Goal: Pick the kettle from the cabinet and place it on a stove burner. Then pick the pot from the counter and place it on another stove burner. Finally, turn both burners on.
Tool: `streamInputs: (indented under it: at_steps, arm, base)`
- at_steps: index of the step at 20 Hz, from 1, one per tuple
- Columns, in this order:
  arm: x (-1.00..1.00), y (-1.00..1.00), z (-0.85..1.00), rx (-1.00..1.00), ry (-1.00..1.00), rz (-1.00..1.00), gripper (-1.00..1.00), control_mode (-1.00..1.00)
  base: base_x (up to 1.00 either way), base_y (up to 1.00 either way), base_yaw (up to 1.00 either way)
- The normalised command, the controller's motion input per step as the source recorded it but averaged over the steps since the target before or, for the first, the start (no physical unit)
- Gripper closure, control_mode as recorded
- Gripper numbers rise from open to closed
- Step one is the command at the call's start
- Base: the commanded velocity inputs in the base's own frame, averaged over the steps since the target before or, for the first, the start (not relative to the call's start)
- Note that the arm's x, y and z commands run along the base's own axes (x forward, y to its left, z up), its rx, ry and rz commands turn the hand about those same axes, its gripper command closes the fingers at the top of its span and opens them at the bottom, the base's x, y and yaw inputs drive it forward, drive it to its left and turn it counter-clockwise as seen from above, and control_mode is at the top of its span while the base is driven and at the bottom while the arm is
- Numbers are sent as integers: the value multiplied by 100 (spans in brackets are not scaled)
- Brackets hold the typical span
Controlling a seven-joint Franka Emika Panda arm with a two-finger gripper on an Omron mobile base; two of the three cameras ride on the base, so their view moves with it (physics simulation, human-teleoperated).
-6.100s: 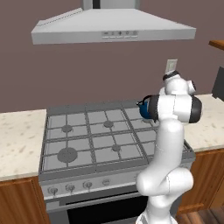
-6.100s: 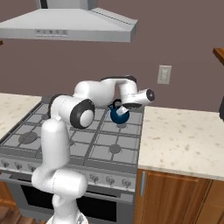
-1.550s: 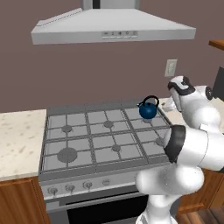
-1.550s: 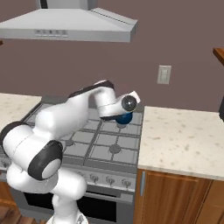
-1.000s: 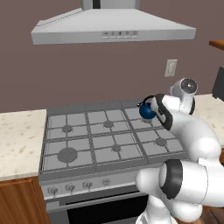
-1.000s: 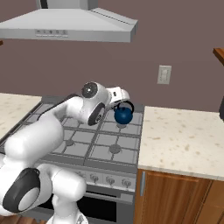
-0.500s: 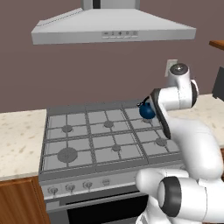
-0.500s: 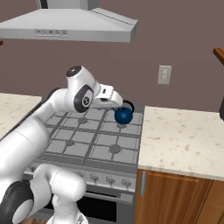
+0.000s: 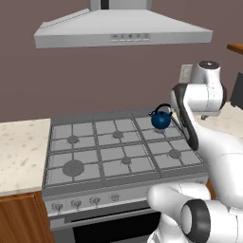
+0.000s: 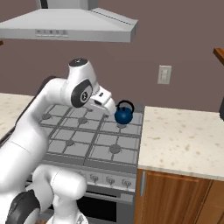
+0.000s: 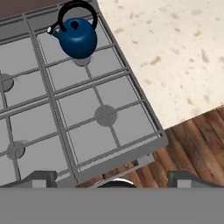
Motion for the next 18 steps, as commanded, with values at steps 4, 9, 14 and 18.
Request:
streamInputs:
  at_steps: [4,9,14,18]
  arm:
    - [-20,49,0,2,-2,-1,-100,-100]
    - [-4,48,0,-8,-4,0,-100,-100]
    - [0,23,0,-4,0,0,-100,-100]
    - [-11,9,0,-2,0,0,-100,100]
  base:
    - [0,0,0]
    - [0,0,0]
    - [0,0,0]
    - [-44,13,0]
